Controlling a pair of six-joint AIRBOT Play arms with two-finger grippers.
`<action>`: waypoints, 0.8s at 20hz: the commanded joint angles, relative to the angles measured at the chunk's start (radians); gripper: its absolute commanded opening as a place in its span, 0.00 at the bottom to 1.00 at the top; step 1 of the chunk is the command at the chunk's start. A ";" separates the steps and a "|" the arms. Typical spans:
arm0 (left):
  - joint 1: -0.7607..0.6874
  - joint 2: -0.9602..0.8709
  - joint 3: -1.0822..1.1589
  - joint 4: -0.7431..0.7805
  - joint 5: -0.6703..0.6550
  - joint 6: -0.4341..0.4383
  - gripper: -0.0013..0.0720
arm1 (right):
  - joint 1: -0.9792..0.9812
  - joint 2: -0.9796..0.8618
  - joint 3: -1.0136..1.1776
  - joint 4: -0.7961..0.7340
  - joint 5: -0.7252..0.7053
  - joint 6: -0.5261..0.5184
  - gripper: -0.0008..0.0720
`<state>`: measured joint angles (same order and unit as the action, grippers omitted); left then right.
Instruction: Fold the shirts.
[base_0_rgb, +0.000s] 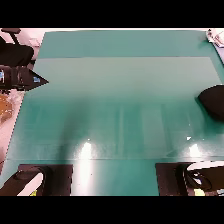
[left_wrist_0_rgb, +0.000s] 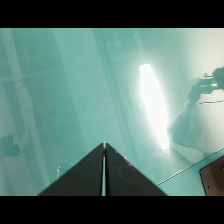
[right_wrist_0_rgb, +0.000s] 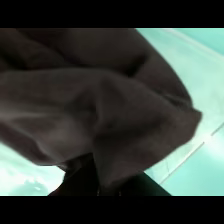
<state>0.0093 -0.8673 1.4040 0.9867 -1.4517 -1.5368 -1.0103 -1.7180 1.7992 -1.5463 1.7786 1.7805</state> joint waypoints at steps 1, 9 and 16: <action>0.000 -0.001 0.000 0.001 0.005 0.000 0.05 | -0.001 0.000 -0.117 -0.029 -0.061 0.037 0.05; 0.000 -0.001 0.000 0.001 0.006 0.000 0.05 | -0.001 0.000 -0.153 -0.180 -0.051 0.107 0.57; 0.000 -0.001 0.000 0.000 0.041 0.000 0.05 | 0.046 0.101 -0.124 -0.211 -0.046 0.153 0.99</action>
<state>0.0093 -0.8677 1.4040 0.9871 -1.4322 -1.5372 -0.9894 -1.6638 1.6543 -1.7412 1.7485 1.9137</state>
